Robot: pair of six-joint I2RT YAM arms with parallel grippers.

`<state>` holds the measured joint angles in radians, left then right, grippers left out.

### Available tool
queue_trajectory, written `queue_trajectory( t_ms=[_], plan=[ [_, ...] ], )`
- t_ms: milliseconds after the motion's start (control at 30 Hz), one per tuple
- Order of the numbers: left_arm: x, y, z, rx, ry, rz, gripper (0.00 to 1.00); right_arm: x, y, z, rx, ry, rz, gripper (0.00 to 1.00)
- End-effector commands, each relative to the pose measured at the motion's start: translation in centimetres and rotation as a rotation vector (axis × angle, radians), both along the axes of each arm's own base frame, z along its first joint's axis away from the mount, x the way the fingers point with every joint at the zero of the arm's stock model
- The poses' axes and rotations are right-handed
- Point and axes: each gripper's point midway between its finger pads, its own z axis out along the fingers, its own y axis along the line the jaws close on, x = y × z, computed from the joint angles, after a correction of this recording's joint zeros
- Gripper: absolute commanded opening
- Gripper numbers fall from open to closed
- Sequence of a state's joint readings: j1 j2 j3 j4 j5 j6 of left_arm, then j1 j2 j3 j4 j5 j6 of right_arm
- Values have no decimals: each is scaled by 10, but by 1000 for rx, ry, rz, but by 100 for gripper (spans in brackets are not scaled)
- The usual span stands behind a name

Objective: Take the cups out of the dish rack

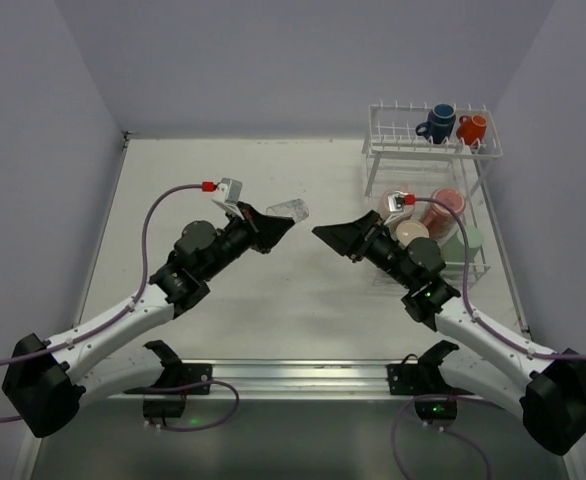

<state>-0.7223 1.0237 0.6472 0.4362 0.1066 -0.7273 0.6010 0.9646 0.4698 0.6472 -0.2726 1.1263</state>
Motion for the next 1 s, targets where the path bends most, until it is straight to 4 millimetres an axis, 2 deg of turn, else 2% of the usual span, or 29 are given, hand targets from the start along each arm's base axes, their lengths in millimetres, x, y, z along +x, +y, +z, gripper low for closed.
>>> queue_trajectory(
  t_ms=[0, 33, 67, 133, 167, 200, 233, 267, 300, 333, 367, 400, 433, 500, 533, 567, 633, 700, 800, 900, 967],
  plan=[
    [26, 31, 16, 133, -35, 206, 0, 3, -13, 1, -42, -39, -74, 99],
    [32, 39, 11, 172, -14, 239, 0, 3, -14, -1, -56, -38, -83, 99],
    [36, 47, -9, 259, 44, 257, 0, 3, -17, -3, -76, -48, -96, 99],
    [52, 66, -4, 281, 62, 316, 0, 2, -25, -14, -114, -25, -131, 99],
    [55, 73, -18, 337, 120, 312, 0, 2, -29, -16, -127, -31, -146, 99],
    [58, 77, -22, 354, 149, 297, 0, 0, -34, -20, -141, -26, -164, 99],
    [70, 93, -29, 381, 181, 337, 0, -1, -36, -23, -154, -23, -169, 99],
    [76, 100, -37, 444, 204, 339, 0, -2, -39, -30, -188, -12, -176, 99],
    [85, 113, -41, 476, 228, 376, 0, -5, -43, -28, -190, -24, -185, 99],
    [91, 119, -57, 528, 278, 388, 0, -6, -45, -28, -199, -32, -190, 99],
    [93, 128, -58, 579, 304, 403, 0, -7, -48, -35, -212, -23, -198, 99],
    [97, 137, -61, 602, 320, 425, 0, -10, -51, -31, -207, -35, -207, 99],
    [100, 141, -70, 639, 351, 424, 0, -10, -53, -33, -219, -42, -212, 99],
    [101, 157, -72, 700, 390, 453, 0, -12, -55, -37, -244, -41, -211, 99],
    [99, 163, -85, 757, 435, 442, 0, -12, -55, -39, -265, -45, -211, 99],
    [101, 167, -83, 771, 449, 446, 0, -13, -56, -44, -288, -32, -205, 99],
    [101, 179, -102, 838, 521, 433, 0, -15, -54, -43, -309, -46, -185, 99],
    [107, 191, -108, 873, 558, 458, 0, -17, -53, -47, -333, -41, -170, 99],
    [116, 212, -133, 960, 646, 482, 0, -20, -51, -48, -358, -59, -144, 99],
    [124, 212, -145, 952, 696, 423, 0, -21, -49, -51, -374, -65, -126, 99],
    [128, 206, -165, 954, 767, 330, 0, -24, -46, -51, -377, -71, -98, 99]
  ],
)
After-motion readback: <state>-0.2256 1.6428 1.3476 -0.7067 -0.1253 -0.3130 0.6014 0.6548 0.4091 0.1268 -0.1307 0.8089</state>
